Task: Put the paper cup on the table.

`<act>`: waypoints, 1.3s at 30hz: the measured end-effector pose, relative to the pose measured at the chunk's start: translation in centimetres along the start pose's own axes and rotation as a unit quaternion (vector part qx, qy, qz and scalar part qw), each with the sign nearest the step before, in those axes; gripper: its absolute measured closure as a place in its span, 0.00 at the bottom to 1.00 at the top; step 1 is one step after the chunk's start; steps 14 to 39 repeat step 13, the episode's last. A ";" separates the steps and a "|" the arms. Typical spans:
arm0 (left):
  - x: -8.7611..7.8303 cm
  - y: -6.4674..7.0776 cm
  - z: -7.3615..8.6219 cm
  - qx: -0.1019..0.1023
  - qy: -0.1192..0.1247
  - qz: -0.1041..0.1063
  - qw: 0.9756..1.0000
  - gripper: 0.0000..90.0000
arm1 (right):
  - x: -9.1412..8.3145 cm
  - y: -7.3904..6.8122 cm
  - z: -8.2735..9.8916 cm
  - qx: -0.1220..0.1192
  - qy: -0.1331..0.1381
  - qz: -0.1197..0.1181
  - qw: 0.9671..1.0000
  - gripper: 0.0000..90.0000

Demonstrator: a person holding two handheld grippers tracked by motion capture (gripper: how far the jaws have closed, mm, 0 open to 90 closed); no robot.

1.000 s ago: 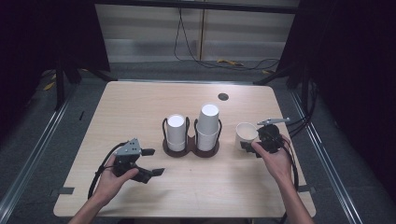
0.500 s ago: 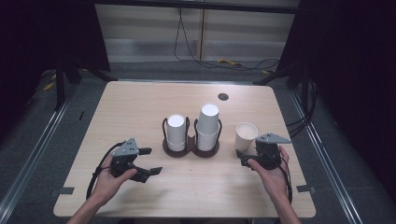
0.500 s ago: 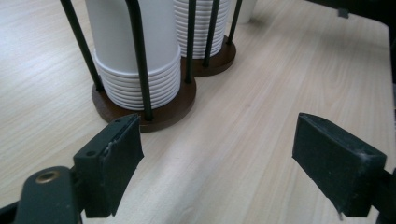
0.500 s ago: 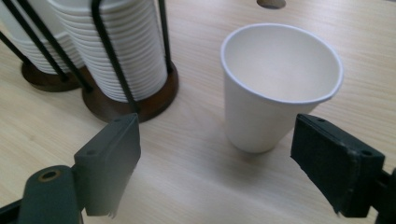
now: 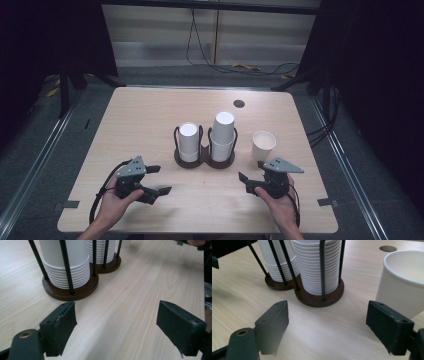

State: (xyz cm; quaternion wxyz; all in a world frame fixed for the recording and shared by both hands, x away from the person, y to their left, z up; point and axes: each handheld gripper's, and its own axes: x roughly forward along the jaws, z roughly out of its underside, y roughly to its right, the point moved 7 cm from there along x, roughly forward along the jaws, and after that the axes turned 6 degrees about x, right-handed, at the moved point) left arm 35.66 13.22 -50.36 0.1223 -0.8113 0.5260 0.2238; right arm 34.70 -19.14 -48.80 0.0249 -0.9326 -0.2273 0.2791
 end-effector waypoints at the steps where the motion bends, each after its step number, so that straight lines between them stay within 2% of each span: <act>1: -0.2 -0.1 0.0 -0.003 0.005 -0.008 1.000 0.18 | 0.1 -0.3 0.3 0.005 -0.001 -0.006 1.000 0.20; 4: -0.6 -0.2 0.1 -0.022 0.018 -0.017 0.999 0.18 | 0.5 -1.0 1.1 0.002 -0.015 -0.022 1.000 0.20; 9: 0.0 -0.4 1.2 -0.031 0.000 -0.019 0.999 0.18 | 1.5 -1.4 1.3 -0.004 -0.024 -0.034 0.999 0.19; 10: 0.1 -0.3 1.4 -0.026 -0.006 -0.018 0.999 0.18 | 1.6 -1.3 1.3 -0.006 -0.023 -0.035 0.999 0.19; 12: 0.2 -0.2 1.4 -0.041 -0.007 0.000 0.999 0.18 | 1.8 -1.1 1.4 -0.004 -0.028 -0.036 0.999 0.18; 13: 0.1 -0.2 1.3 -0.038 -0.004 -0.005 0.999 0.18 | 1.9 -1.0 1.6 -0.002 -0.033 -0.034 0.999 0.18; 39: 0.1 -0.2 1.3 -0.038 -0.004 -0.005 0.999 0.18 | 1.9 -1.0 1.6 -0.002 -0.033 -0.034 0.999 0.18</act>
